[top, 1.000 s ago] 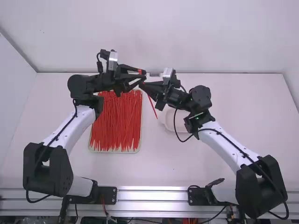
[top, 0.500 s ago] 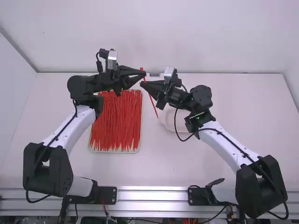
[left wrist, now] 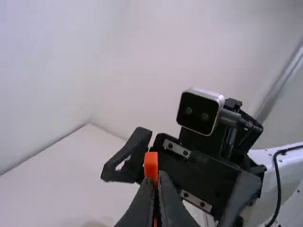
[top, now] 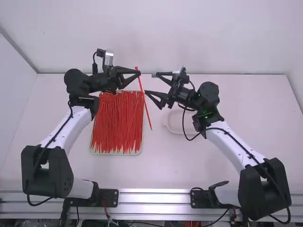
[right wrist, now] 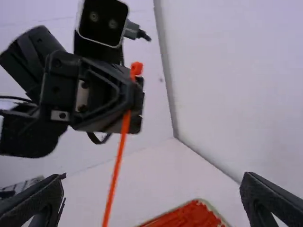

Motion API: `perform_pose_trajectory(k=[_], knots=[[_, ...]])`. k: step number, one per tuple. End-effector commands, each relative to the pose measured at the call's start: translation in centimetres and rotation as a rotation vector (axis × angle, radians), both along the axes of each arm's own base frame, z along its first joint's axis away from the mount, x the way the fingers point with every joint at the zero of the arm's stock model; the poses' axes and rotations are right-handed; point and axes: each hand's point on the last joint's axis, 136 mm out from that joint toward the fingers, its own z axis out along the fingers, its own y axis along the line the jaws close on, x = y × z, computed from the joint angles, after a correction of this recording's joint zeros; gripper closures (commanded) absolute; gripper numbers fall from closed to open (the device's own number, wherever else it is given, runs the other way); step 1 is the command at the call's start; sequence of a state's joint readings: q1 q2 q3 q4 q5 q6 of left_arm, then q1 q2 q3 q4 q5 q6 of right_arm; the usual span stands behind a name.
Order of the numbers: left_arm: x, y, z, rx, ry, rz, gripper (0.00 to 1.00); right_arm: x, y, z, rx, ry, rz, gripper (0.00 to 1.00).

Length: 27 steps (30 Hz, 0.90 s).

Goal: Fasten the cable tie

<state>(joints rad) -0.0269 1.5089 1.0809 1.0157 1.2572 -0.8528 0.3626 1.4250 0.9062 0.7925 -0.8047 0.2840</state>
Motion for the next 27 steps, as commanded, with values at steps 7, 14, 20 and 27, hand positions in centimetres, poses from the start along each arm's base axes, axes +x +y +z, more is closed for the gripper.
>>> perform_pose_trajectory(k=[7, 14, 20, 27], knots=[[0.7, 1.3, -0.5, 0.030, 0.035, 0.015, 0.98, 1.9, -1.7, -2.1, -0.099, 0.010, -0.057, 0.01], [1.7, 1.5, -1.9, 0.018, 0.164, 0.045, 0.98, 2.7, -3.1, -4.1, -0.137, 0.105, -0.088, 0.01], [2.8, 1.7, -3.9, 0.012, 0.322, 0.089, 0.98, 2.5, -3.1, -5.3, -0.220, 0.020, -0.084, 0.01], [2.8, 1.7, -6.4, 0.067, 0.363, 0.097, 0.98, -1.4, -1.2, -6.4, -0.373, -0.420, 0.140, 0.01]])
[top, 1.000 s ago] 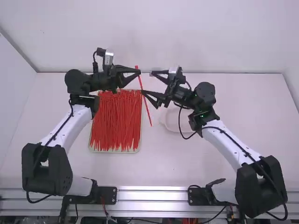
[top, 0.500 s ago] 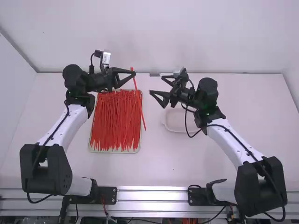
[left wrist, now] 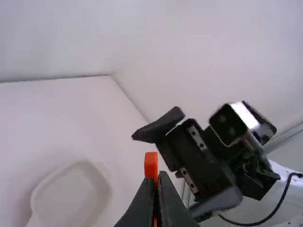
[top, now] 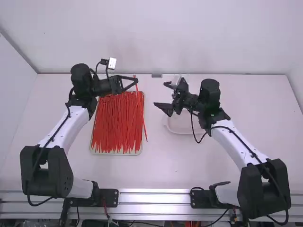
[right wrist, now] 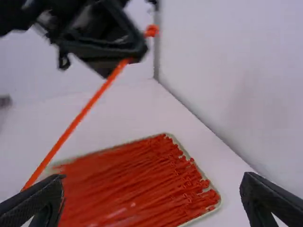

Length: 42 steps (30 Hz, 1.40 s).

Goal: Fasten the cable tie

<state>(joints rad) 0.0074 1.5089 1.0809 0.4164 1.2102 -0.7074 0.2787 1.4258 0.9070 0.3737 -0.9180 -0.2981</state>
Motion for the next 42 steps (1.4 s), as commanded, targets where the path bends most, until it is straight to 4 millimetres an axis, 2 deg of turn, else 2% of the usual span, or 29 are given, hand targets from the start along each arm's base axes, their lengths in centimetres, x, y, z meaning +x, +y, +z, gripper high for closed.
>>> perform_pose_trajectory(k=[1, 5, 11, 14, 17, 20, 24, 29, 35, 42], knots=[[0.1, 0.2, 0.5, 0.037, -0.084, -0.002, 0.98, -1.9, 1.1, 1.0, -0.062, -0.306, 0.172, 0.01], [-0.1, 0.2, -0.7, 0.047, -0.024, -0.006, 0.98, -2.6, 1.5, 0.6, -0.101, -0.435, 0.223, 0.01], [-0.5, -0.1, -1.6, 0.032, 0.090, -0.012, 0.98, -2.7, 1.6, 0.6, -0.121, -0.511, 0.237, 0.01], [-0.6, -0.1, -1.9, 0.001, 0.192, -0.008, 0.98, -2.8, 1.7, 0.6, -0.139, -0.579, 0.248, 0.01], [-1.7, -0.4, -1.5, -0.025, 0.217, -0.076, 0.98, -3.2, 1.8, 0.7, -0.157, -0.716, 0.288, 0.01], [-2.7, -0.7, -1.0, -0.057, 0.273, -0.134, 0.98, -4.6, 1.9, 0.9, -0.156, -0.914, 0.373, 0.01], [-2.8, -0.7, -1.1, -0.065, 0.305, -0.135, 0.98, -6.4, 2.0, 1.3, -0.116, -1.113, 0.466, 0.01], [-2.8, -0.7, -1.2, -0.089, 0.389, -0.129, 0.98, -8.4, 1.8, 1.9, -0.029, -1.235, 0.551, 0.01], [-2.6, -0.7, -0.9, -0.101, 0.404, -0.126, 0.98, -10.6, 1.4, 2.6, 0.081, -1.331, 0.634, 0.01], [-2.0, -0.6, -1.1, -0.128, 0.499, -0.078, 0.98, -12.7, 2.7, 2.7, 0.150, -1.434, 0.696, 0.01]])
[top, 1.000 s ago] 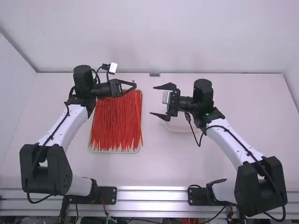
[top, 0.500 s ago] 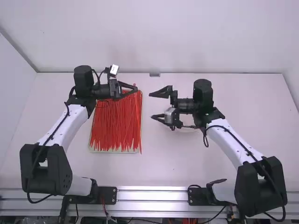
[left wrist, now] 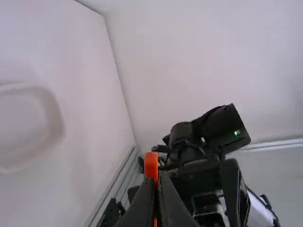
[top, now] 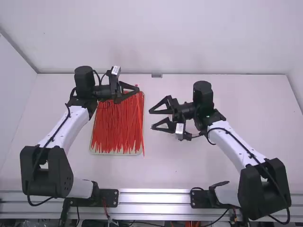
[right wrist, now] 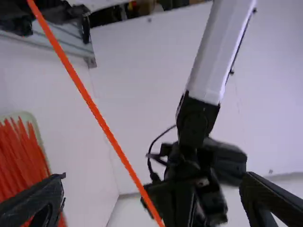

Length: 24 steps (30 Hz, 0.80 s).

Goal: Fasten the cable tie

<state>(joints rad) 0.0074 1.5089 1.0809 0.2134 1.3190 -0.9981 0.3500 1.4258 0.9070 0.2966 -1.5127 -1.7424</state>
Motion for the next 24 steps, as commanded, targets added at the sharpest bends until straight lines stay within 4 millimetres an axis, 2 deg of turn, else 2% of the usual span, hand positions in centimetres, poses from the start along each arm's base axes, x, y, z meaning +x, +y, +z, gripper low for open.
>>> perform_pose_trajectory(k=[1, 8, 12, 15, 16, 18, 23, 24], knots=[[0.4, 0.0, 1.0, -0.013, 0.037, 0.021, 0.98, -1.2, 0.6, 1.0, 0.045, -0.086, 0.073, 0.01], [0.6, 0.1, 1.1, -0.026, 0.083, 0.034, 0.98, -2.5, 2.5, 0.7, 0.039, -0.108, 0.102, 0.00], [0.6, 0.2, 1.1, -0.028, 0.082, 0.030, 0.98, -3.7, 2.9, 0.8, 0.045, -0.099, 0.149, 0.05], [0.6, 0.3, 1.1, -0.027, 0.079, 0.031, 0.98, -4.0, 3.1, 0.8, 0.032, -0.066, 0.162, 0.18], [0.3, 0.1, 1.2, -0.027, 0.063, 0.010, 0.98, -4.0, 3.1, 0.8, 0.027, -0.052, 0.162, 0.28], [0.1, -0.1, 1.3, -0.027, 0.055, -0.002, 0.98, -4.0, 3.1, 0.8, 0.027, -0.051, 0.162, 0.35], [0.2, 0.0, 1.2, -0.026, 0.056, 0.006, 0.98, -4.6, 2.8, 0.9, 0.031, -0.033, 0.194, 0.41], [0.2, 0.0, 1.2, -0.026, 0.056, 0.006, 0.98, -4.6, 2.8, 0.8, 0.029, -0.029, 0.194, 0.46]])
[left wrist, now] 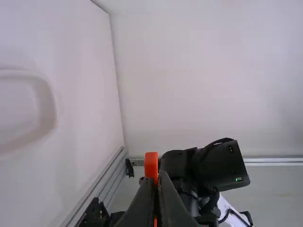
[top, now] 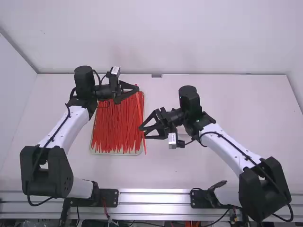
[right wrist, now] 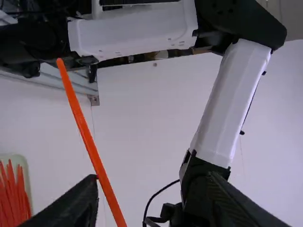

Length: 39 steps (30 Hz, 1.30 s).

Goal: Fasten the cable tie

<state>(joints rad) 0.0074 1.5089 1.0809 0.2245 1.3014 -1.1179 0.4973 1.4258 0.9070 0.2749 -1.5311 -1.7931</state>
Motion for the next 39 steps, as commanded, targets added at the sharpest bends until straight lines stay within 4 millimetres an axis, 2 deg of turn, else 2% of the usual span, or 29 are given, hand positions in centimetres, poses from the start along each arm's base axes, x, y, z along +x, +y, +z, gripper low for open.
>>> perform_pose_trajectory(k=[1, 10, 18, 25, 28, 31, 39], knots=[[-0.14, -0.11, 1.18, -0.001, -0.048, -0.020, 0.98, -0.18, -0.03, 0.84, 0.006, 0.010, 0.030, 0.52], [-0.12, -0.10, 1.18, -0.001, -0.050, -0.019, 0.98, -0.31, -0.13, 0.39, -0.020, 0.060, 0.029, 0.62], [-0.11, -0.10, 1.12, 0.006, -0.069, -0.020, 0.98, -0.32, -0.13, 0.36, -0.025, 0.070, 0.029, 0.65], [-0.09, -0.10, 1.13, 0.006, -0.070, -0.018, 0.98, -0.33, -0.14, 0.32, -0.028, 0.075, 0.029, 0.80], [0.17, -0.01, 1.04, 0.011, -0.069, -0.003, 0.98, -0.37, -0.16, 0.21, -0.033, 0.083, 0.028, 0.92], [0.30, 0.03, 1.00, 0.014, -0.068, 0.005, 0.98, -0.38, -0.17, 0.19, -0.036, 0.091, 0.029, 1.00], [0.27, 0.01, 0.92, 0.015, -0.069, 0.004, 0.98, -0.36, -0.15, 0.18, -0.037, 0.091, 0.027, 1.00]])
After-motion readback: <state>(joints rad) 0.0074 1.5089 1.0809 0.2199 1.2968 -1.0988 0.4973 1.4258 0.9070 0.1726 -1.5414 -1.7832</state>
